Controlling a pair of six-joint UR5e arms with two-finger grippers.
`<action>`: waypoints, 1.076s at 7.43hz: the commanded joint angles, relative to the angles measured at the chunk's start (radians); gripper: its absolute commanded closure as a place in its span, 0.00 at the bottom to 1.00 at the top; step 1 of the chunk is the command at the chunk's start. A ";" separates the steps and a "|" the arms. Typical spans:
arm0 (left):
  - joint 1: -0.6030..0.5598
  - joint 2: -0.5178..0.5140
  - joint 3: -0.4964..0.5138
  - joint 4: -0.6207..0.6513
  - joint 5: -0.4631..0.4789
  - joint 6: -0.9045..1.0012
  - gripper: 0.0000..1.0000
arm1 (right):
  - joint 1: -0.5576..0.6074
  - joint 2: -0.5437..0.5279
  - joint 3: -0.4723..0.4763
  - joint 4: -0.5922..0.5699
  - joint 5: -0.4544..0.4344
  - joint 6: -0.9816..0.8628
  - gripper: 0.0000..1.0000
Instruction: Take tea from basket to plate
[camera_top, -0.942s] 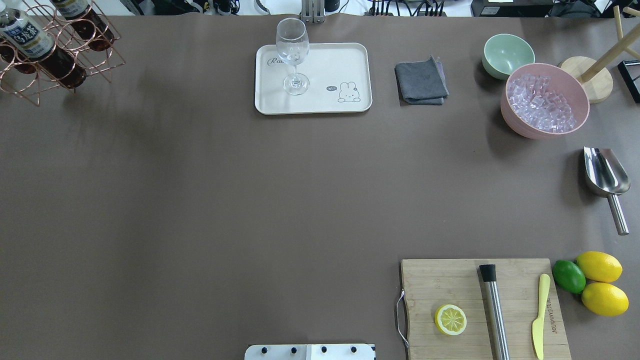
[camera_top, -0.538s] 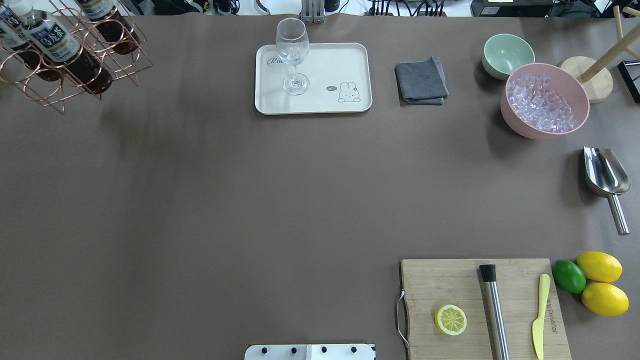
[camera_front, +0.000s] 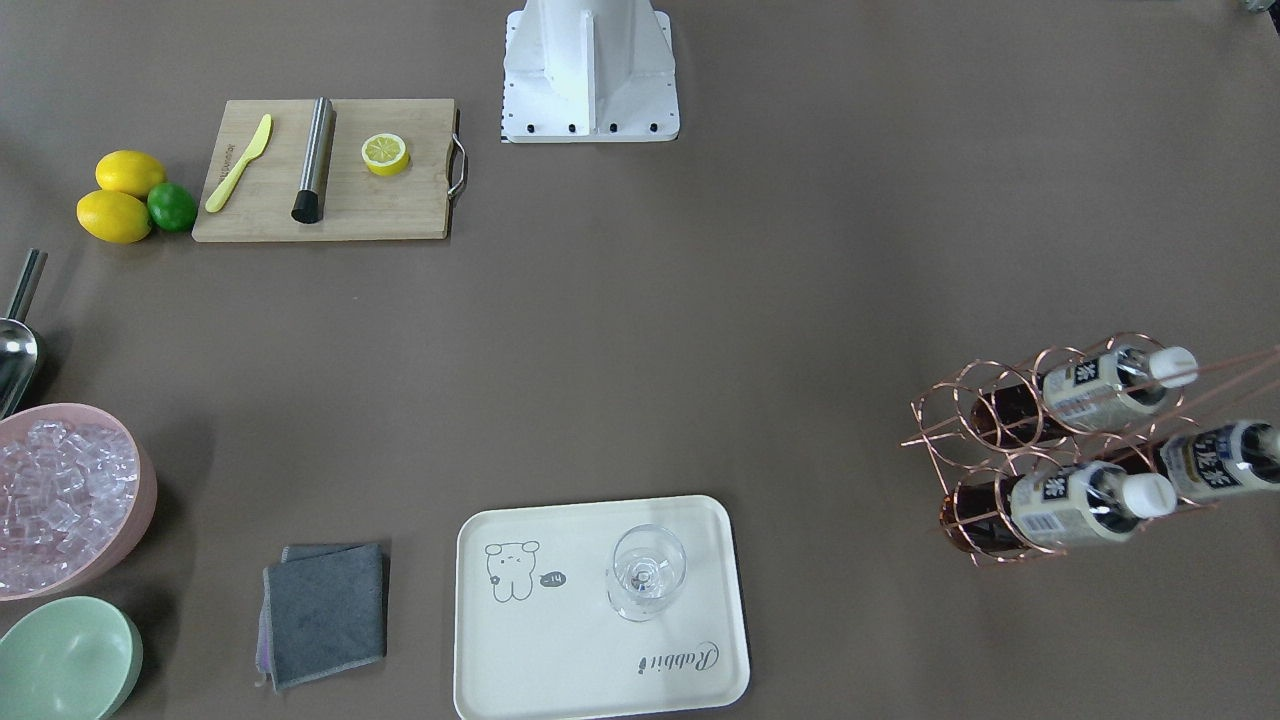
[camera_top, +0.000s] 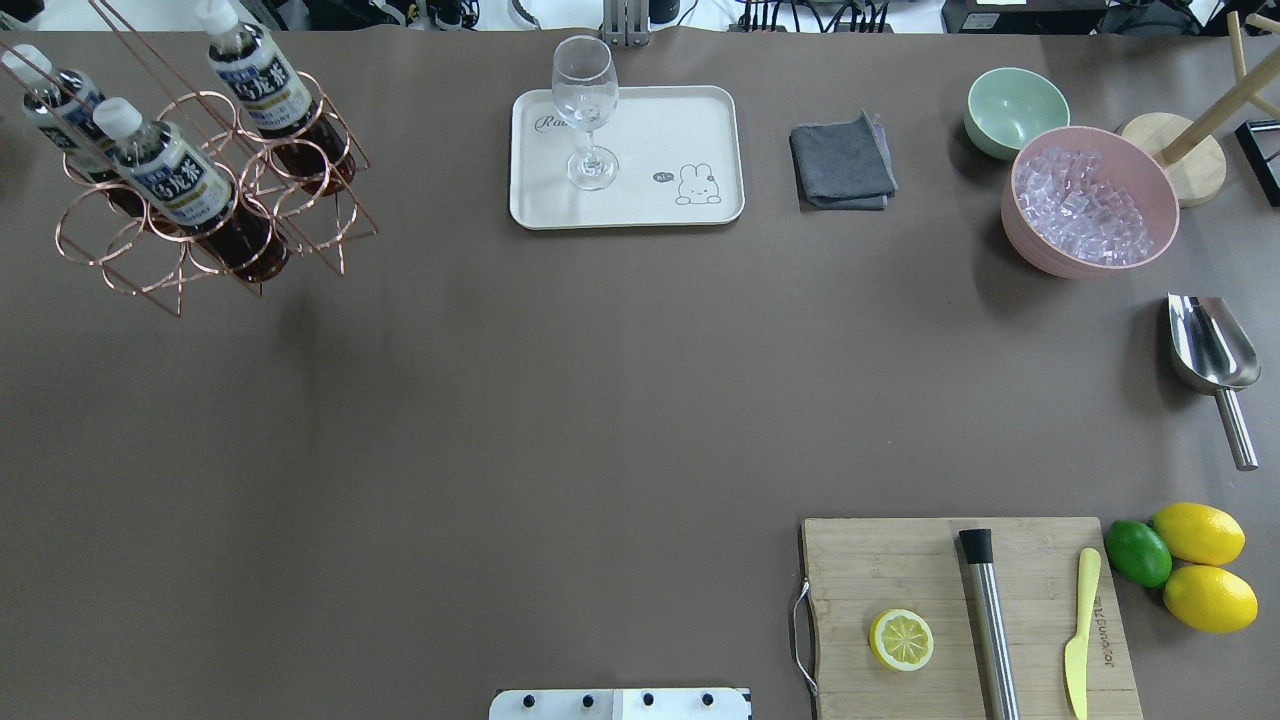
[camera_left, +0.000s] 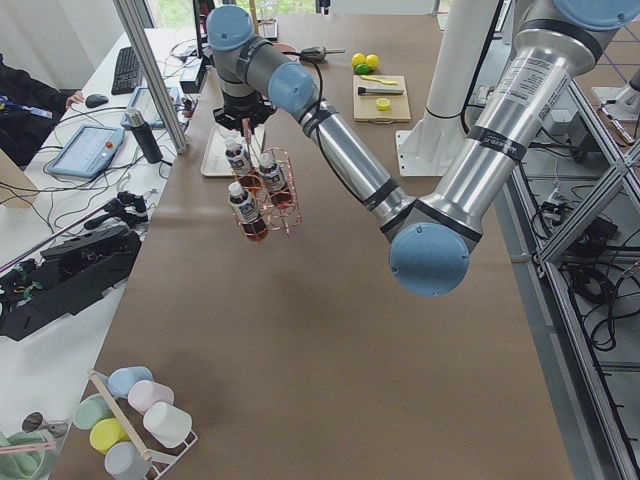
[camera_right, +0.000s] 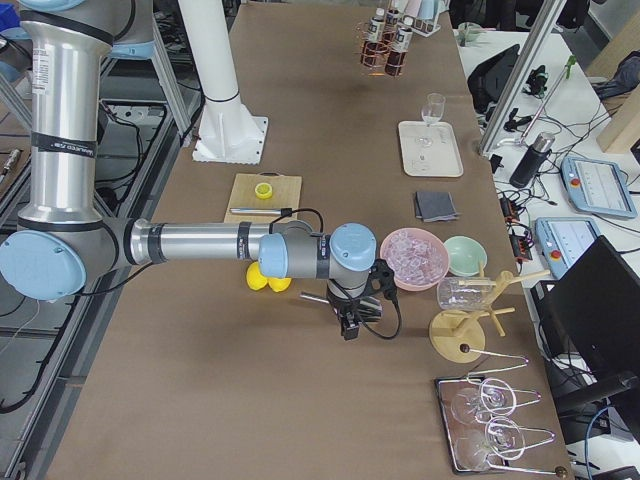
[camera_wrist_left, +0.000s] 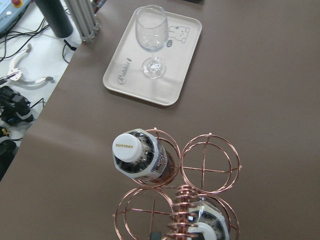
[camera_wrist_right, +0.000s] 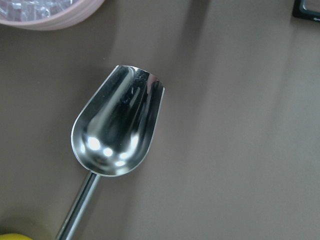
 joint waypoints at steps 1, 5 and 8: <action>0.084 0.028 -0.117 0.001 0.021 -0.061 1.00 | -0.064 0.012 0.051 0.001 0.004 0.000 0.00; 0.385 -0.019 -0.197 -0.037 0.170 -0.316 1.00 | -0.139 0.077 0.070 0.001 -0.002 -0.002 0.00; 0.474 -0.106 -0.126 -0.113 0.205 -0.327 1.00 | -0.185 0.118 0.093 0.001 -0.040 -0.009 0.00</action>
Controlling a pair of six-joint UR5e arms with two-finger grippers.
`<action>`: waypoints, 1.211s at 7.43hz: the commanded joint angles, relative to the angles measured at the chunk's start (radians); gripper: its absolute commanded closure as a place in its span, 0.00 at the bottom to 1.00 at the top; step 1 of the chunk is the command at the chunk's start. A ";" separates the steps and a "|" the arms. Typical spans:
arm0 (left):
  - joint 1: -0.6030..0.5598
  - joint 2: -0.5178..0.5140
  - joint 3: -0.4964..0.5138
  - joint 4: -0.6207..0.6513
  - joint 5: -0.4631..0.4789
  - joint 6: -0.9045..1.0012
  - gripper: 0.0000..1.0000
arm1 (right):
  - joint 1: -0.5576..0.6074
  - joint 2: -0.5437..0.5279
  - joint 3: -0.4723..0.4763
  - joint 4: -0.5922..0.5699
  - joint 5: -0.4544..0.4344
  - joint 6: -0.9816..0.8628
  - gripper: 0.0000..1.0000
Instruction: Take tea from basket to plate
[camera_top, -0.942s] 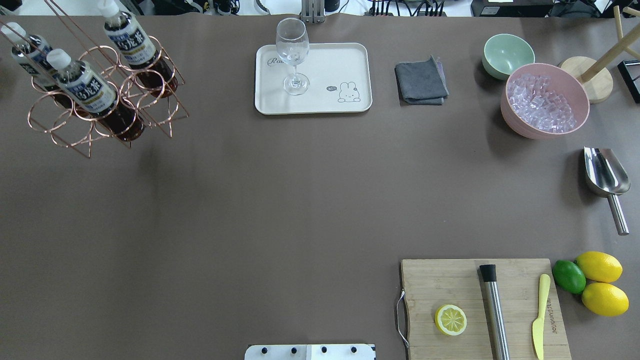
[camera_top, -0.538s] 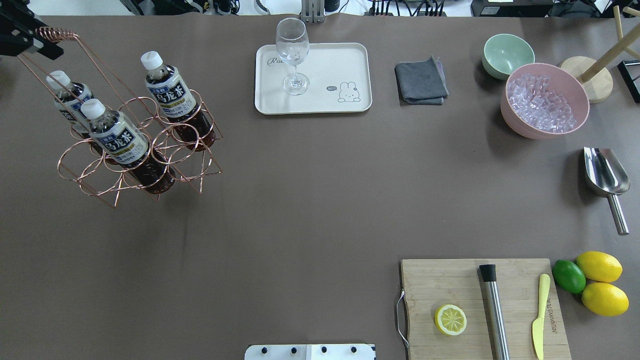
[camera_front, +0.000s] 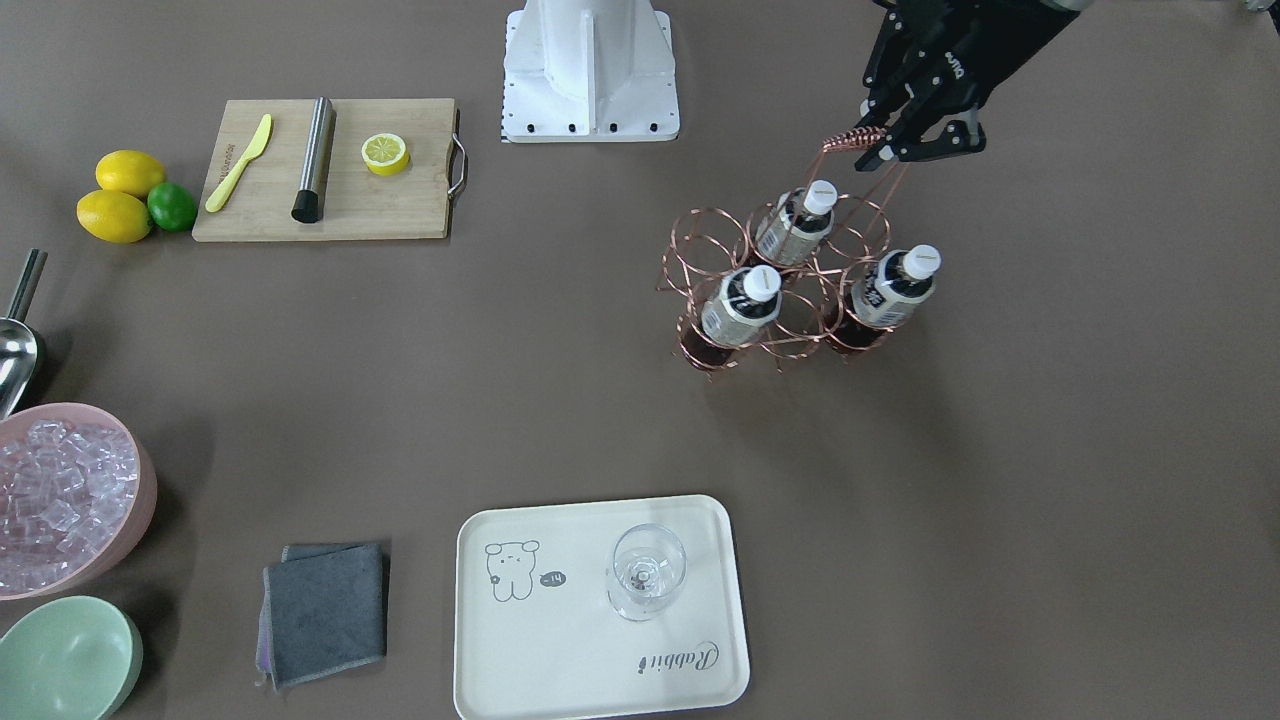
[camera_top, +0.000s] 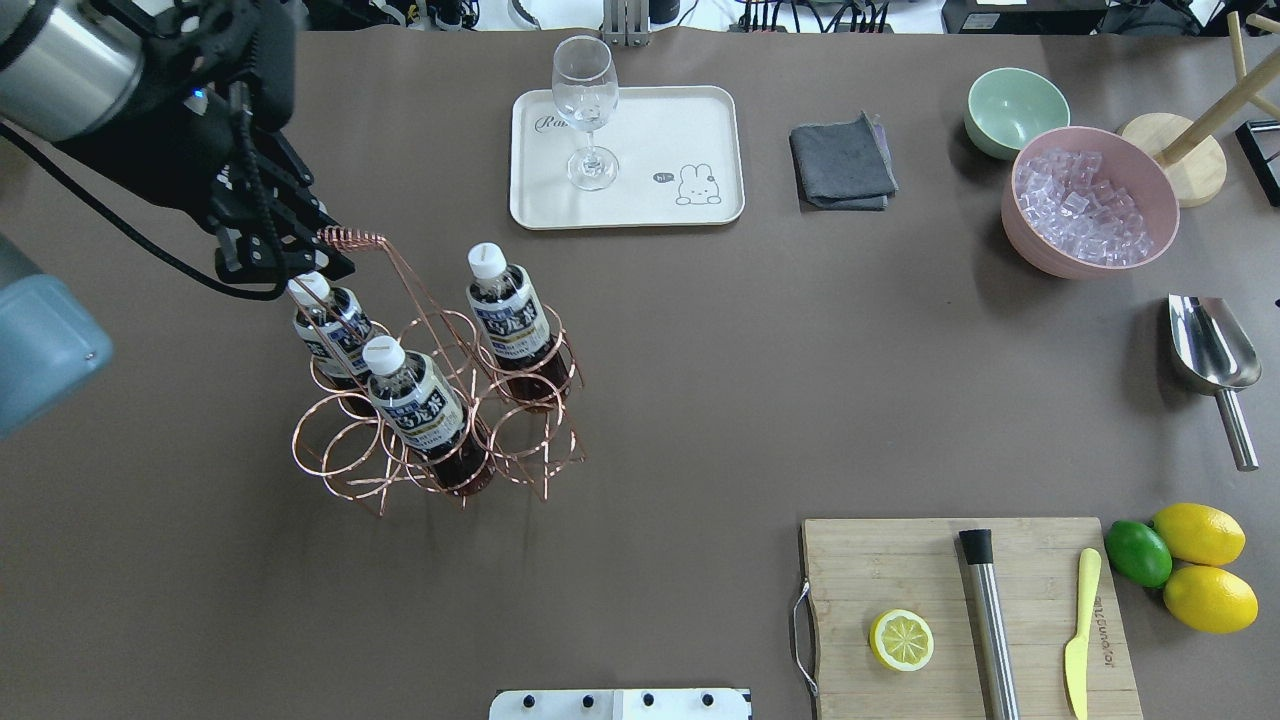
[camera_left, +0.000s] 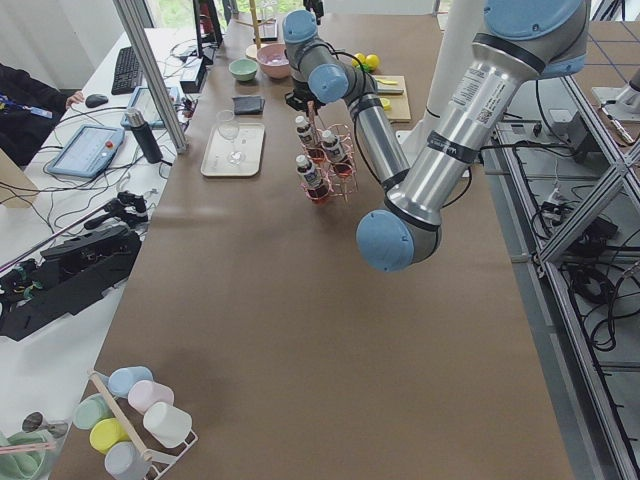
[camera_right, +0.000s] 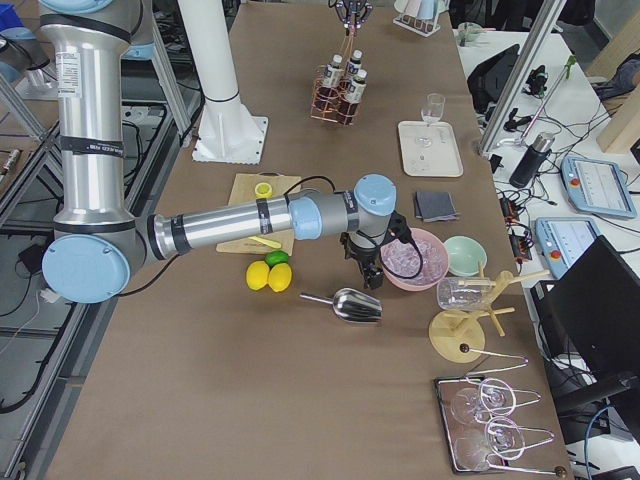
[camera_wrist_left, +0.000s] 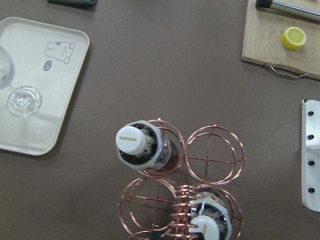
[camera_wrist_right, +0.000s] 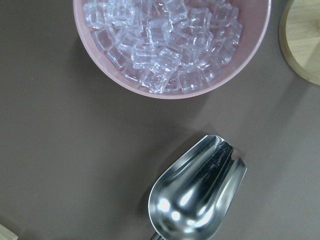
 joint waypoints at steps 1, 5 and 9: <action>0.036 -0.069 0.013 -0.028 0.023 -0.026 1.00 | -0.044 0.023 0.040 0.000 -0.056 -0.011 0.00; 0.099 -0.126 0.029 -0.033 0.036 -0.101 1.00 | -0.150 0.022 0.133 -0.002 -0.171 -0.041 0.00; 0.133 -0.128 0.027 -0.087 0.035 -0.133 1.00 | -0.173 0.027 0.135 0.000 -0.218 -0.150 0.00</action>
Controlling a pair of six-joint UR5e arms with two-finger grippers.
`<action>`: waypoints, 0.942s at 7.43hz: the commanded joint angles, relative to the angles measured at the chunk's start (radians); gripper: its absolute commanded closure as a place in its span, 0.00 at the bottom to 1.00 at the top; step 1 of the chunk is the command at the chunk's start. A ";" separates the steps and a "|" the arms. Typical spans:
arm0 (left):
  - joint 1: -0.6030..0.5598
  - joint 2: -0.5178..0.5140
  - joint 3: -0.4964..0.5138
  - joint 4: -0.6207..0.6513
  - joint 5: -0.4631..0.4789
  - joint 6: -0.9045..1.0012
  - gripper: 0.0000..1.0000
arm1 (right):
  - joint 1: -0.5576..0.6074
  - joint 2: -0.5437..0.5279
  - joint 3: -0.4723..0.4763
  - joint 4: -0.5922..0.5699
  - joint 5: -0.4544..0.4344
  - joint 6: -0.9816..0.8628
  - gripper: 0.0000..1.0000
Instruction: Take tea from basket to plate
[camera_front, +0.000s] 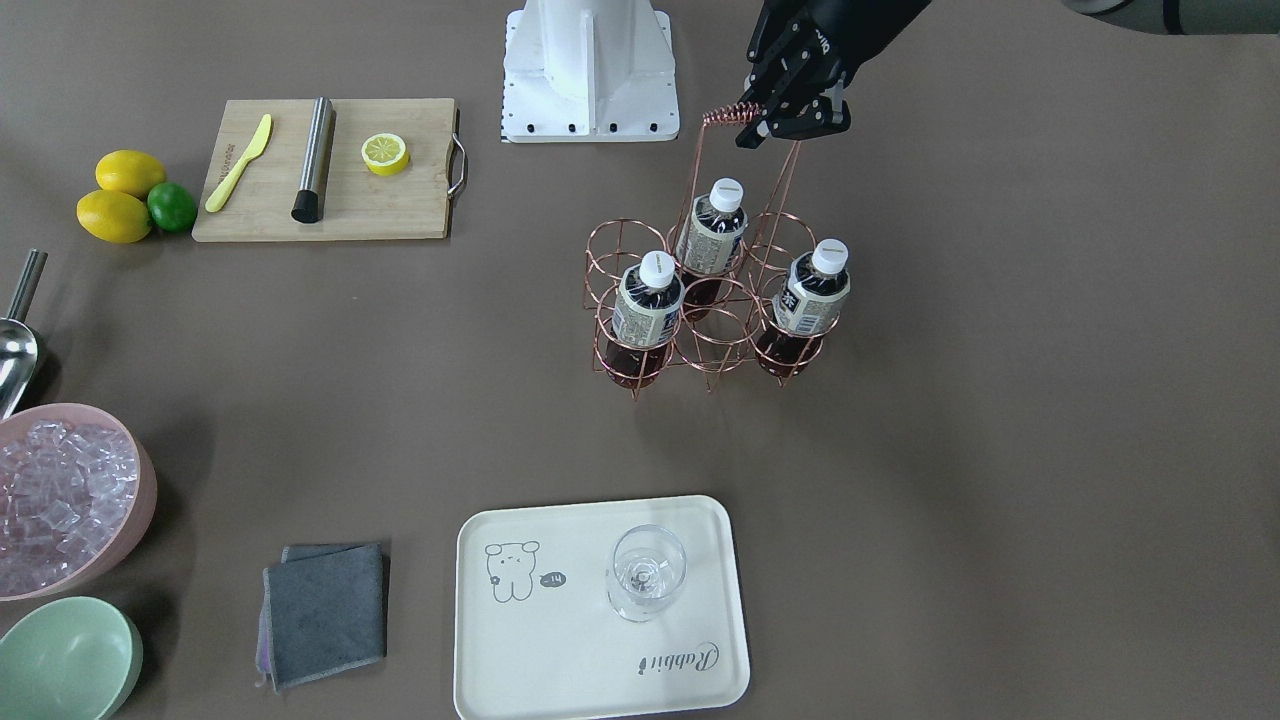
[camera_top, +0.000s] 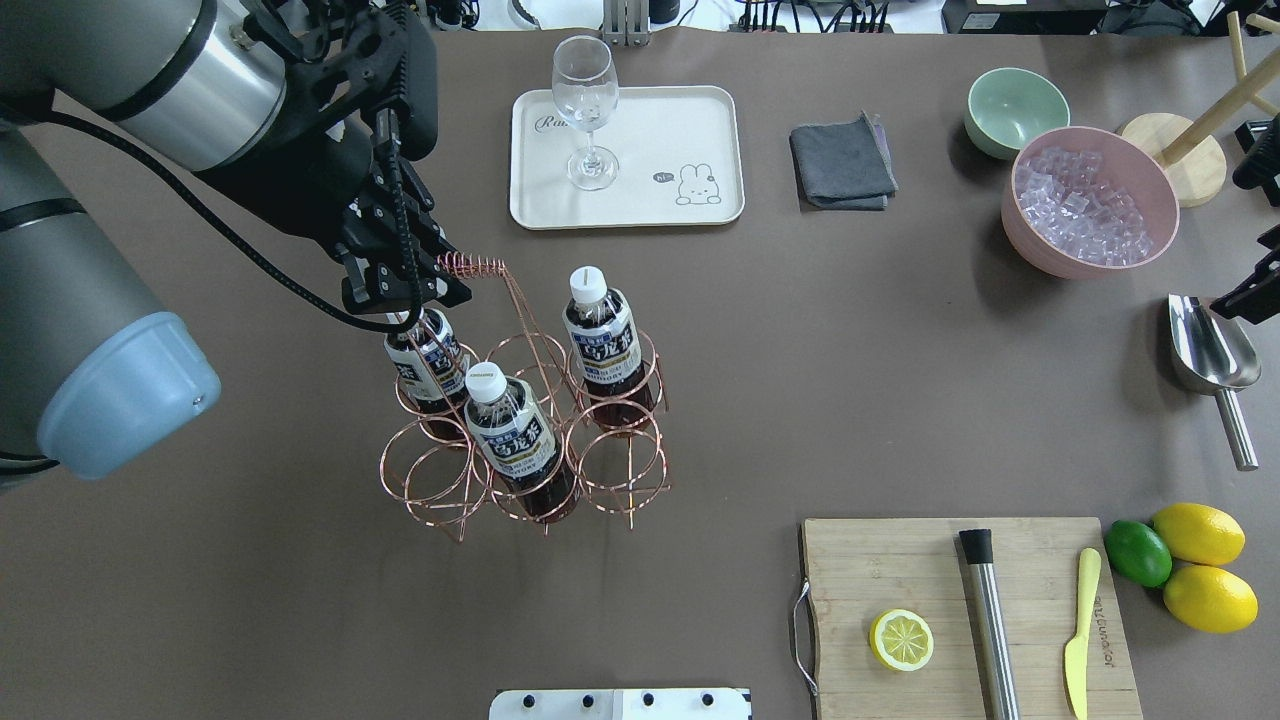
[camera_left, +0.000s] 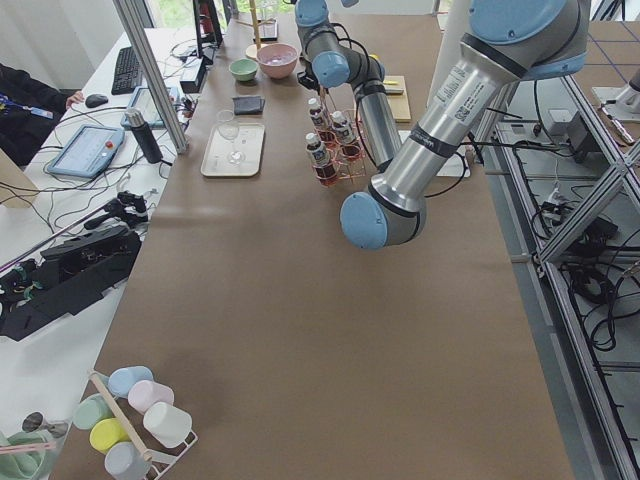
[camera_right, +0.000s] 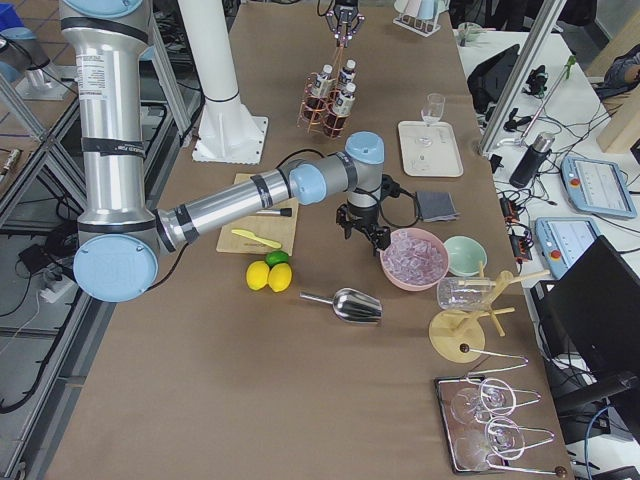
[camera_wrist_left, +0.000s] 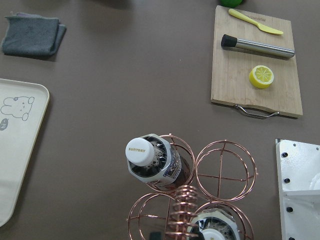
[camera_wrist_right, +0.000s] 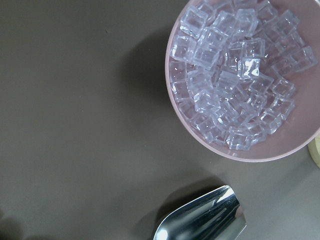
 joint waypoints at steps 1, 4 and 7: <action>0.057 0.000 0.002 -0.053 0.001 -0.067 1.00 | -0.003 0.008 -0.013 0.001 -0.014 -0.011 0.00; 0.082 -0.010 0.045 -0.116 0.026 -0.079 1.00 | 0.047 0.085 -0.021 0.015 -0.097 -0.012 0.00; 0.082 -0.010 0.061 -0.138 0.025 -0.079 1.00 | 0.060 0.073 0.044 0.017 -0.104 -0.012 0.00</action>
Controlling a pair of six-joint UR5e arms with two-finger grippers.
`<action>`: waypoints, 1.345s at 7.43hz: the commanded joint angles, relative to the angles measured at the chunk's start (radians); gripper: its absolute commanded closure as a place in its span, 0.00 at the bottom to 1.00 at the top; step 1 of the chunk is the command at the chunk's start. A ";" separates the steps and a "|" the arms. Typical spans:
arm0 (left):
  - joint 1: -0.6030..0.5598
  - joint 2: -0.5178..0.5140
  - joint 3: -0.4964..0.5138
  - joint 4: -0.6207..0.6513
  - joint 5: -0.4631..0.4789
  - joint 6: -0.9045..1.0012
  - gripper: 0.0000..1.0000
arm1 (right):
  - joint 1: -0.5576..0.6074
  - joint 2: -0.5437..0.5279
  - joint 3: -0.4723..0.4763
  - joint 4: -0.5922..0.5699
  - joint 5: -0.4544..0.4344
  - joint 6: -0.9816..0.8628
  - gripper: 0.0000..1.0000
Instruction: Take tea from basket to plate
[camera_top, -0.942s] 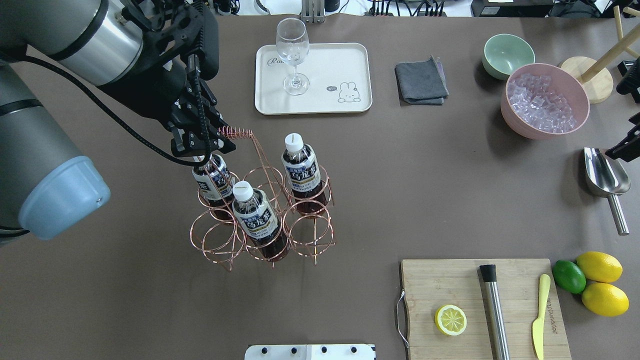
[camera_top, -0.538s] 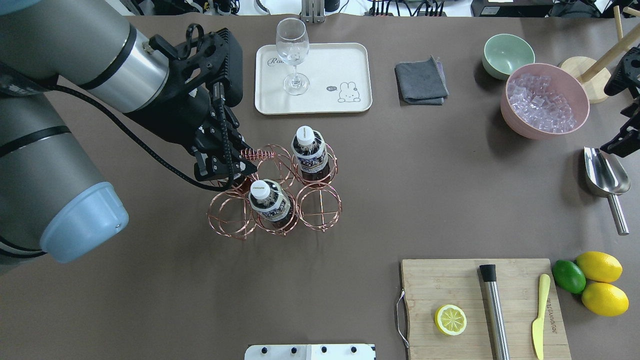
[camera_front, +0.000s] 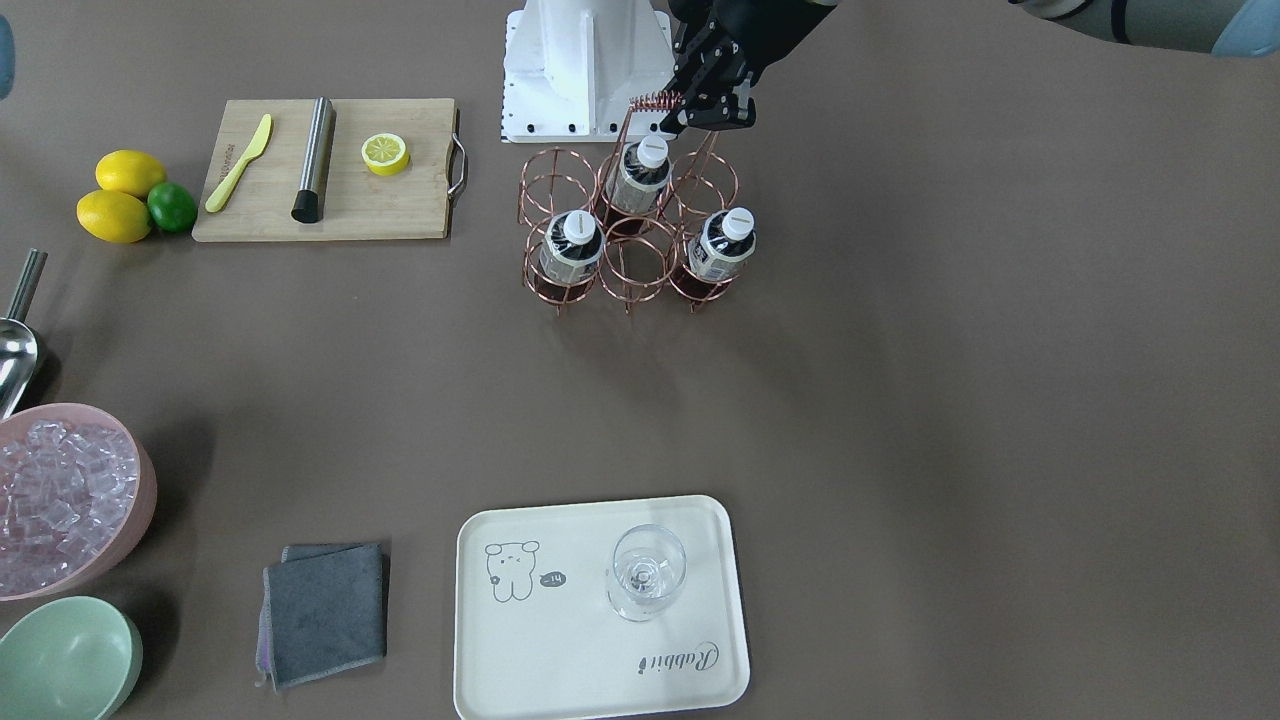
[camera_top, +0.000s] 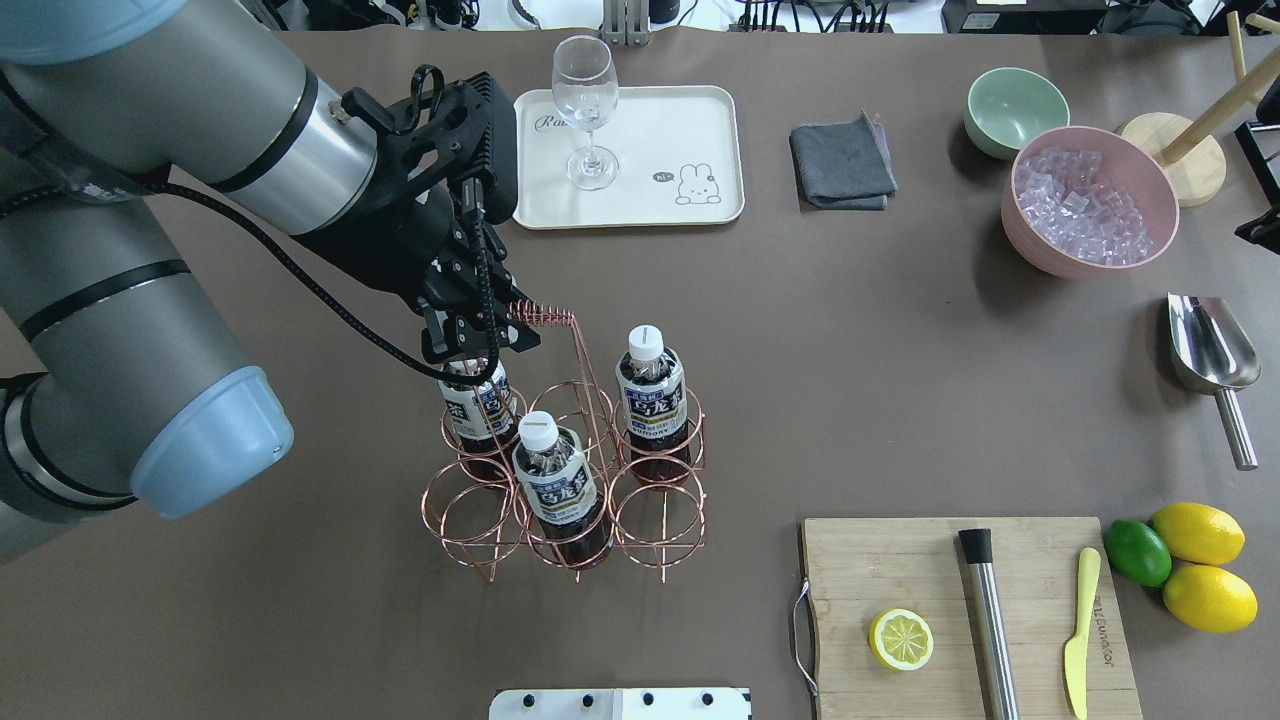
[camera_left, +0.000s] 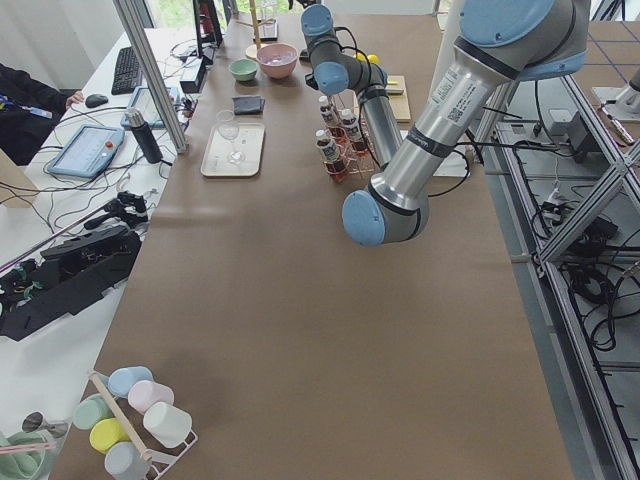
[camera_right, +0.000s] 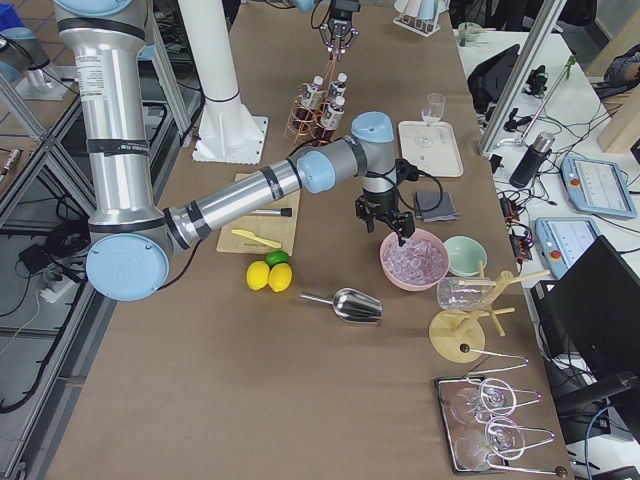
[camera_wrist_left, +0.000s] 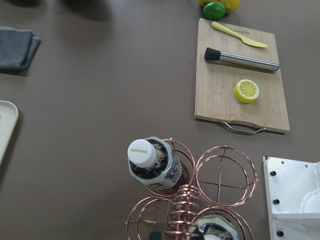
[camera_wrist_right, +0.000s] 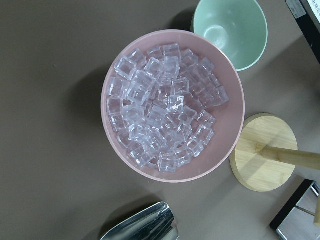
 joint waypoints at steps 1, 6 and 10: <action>0.002 0.001 0.007 -0.008 0.000 0.000 1.00 | -0.063 -0.005 0.044 0.030 0.030 0.010 0.00; 0.021 0.004 0.012 -0.021 0.002 0.000 1.00 | -0.219 0.123 0.058 0.059 0.337 0.996 0.00; 0.036 0.003 0.021 -0.022 0.000 0.000 1.00 | -0.460 0.499 -0.040 0.069 0.370 1.976 0.00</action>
